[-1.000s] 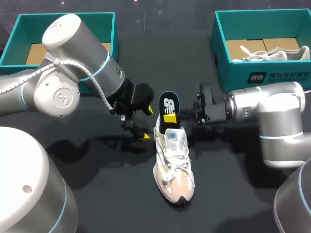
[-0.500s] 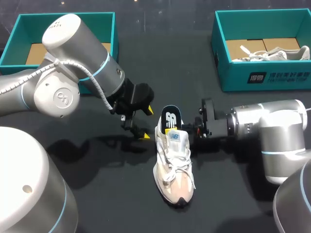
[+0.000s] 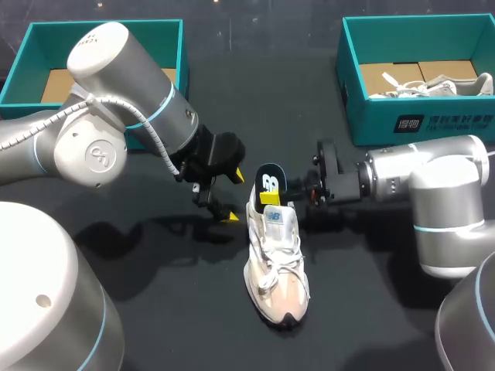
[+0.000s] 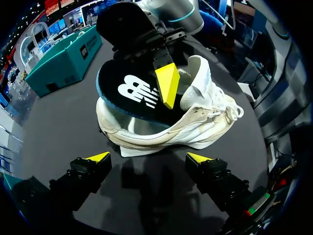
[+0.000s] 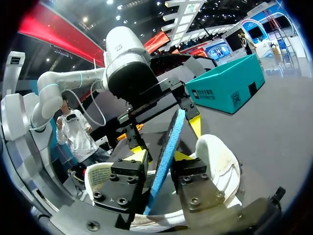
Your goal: Take the shoe out of the shoebox, open the shoe tongue, remove and reinsert the insole, then place the shoe into the shoebox
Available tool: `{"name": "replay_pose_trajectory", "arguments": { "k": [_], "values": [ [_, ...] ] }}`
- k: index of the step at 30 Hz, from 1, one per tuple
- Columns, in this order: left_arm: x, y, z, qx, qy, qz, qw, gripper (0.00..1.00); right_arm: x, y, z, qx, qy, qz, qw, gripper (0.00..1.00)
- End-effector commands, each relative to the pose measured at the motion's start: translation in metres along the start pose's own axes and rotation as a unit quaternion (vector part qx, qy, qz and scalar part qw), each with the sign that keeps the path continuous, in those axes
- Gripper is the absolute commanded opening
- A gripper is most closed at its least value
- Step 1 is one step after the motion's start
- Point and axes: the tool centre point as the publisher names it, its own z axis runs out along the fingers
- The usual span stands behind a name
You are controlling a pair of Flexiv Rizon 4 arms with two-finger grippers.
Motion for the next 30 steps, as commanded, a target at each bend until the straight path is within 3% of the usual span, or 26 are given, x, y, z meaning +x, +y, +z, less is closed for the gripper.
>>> {"name": "replay_pose_trajectory", "arguments": {
  "k": [1, 6, 10, 21, 24, 27, 30],
  "values": [
    [0.0, 0.0, 0.0, 0.0, 0.0, 0.0, 1.0, 1.0, -0.001, 0.007, -0.004, 0.008, -0.002, 0.001, 1.0, 0.0],
    [0.0, 0.0, 0.0, 0.0, 0.0, 0.0, 1.0, 1.0, -0.007, 0.006, -0.005, 0.004, -0.001, 0.008, 1.0, 0.0],
    [0.0, 0.0, 0.0, 0.0, 0.0, 0.0, 1.0, 1.0, -0.009, -0.008, -0.001, -0.001, 0.006, 0.023, 1.0, 0.0],
    [0.0, 0.0, 0.0, 0.0, 0.0, 0.0, 1.0, 1.0, 0.006, -0.037, 0.004, -0.015, -0.005, 0.056, 0.998, 0.01],
    [0.0, 0.0, 0.0, 0.0, 0.0, 0.0, 1.0, 1.0, 0.01, -0.029, 0.004, -0.012, -0.015, 0.043, 0.999, 0.34],
    [0.0, 0.0, 0.0, 0.0, 0.0, 0.0, 1.0, 1.0, 0.011, -0.02, 0.004, -0.006, -0.017, 0.029, 0.999, 0.46],
    [0.0, 0.0, 0.0, 0.0, 0.0, 0.0, 1.0, 1.0, 0.011, -0.011, 0.003, 0.003, -0.021, 0.019, 1.0, 0.47]
  ]
}}
